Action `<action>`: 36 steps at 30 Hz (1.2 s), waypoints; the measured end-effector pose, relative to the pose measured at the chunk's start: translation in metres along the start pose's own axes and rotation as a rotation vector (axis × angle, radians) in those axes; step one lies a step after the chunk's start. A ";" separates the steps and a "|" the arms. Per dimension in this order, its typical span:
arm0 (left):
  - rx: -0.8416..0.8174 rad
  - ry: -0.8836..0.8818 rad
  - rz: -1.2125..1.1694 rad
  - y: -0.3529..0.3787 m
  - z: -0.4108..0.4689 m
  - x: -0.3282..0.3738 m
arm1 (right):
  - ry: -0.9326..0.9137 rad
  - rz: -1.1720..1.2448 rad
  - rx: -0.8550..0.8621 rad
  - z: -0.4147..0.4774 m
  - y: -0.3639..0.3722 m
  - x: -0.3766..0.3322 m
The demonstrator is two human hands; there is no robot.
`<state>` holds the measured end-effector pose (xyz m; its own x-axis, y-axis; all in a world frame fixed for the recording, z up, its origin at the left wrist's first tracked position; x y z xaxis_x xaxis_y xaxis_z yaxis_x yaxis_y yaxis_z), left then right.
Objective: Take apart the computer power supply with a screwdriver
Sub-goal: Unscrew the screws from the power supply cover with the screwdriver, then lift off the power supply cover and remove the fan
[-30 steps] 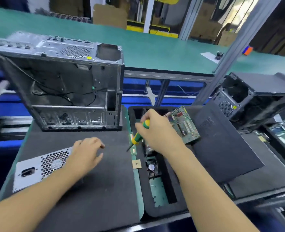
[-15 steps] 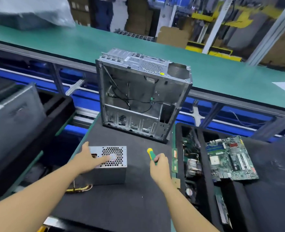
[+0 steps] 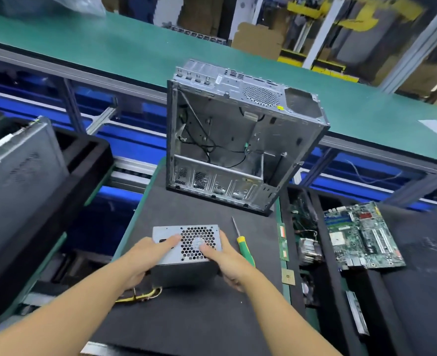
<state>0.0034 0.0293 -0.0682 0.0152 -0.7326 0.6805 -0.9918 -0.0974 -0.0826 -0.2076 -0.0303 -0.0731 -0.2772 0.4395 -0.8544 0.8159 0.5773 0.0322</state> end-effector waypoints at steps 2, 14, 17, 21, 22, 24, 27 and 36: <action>0.077 0.066 0.076 0.000 0.003 -0.004 | -0.046 0.001 0.000 0.001 0.005 0.000; 0.179 0.527 0.149 0.006 0.001 -0.011 | -0.369 -0.220 0.365 -0.019 0.014 0.017; -0.006 0.513 0.061 0.007 0.000 -0.030 | -0.376 -0.236 0.348 -0.028 0.016 0.030; -0.084 0.354 -0.173 0.006 0.007 -0.051 | -0.359 -0.294 0.280 -0.039 0.011 0.037; -0.086 0.312 -0.257 0.008 0.009 -0.053 | -0.347 -0.341 0.262 -0.040 0.010 0.033; -0.102 0.248 -0.347 0.009 0.011 -0.054 | -0.293 -0.486 0.193 -0.041 0.010 0.023; -0.213 0.174 -0.419 0.011 0.004 -0.052 | -0.057 -0.507 0.146 -0.034 0.012 0.006; -0.112 0.111 -0.490 0.014 -0.021 -0.043 | 0.284 -0.800 0.466 0.003 0.075 0.000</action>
<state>-0.0136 0.0741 -0.0835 0.4740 -0.5424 0.6936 -0.8792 -0.3344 0.3393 -0.1450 0.0105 -0.0727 -0.9005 0.2205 -0.3747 0.4347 0.4738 -0.7659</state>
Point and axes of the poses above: each hand's wrist, its own z-axis towards the middle knuckle, its own y-axis out of the palm, x = y × z, the point moved 1 cm from there along z, towards the middle knuckle, and after that the axes turned 2 degrees about -y, right-handed, at the moved point
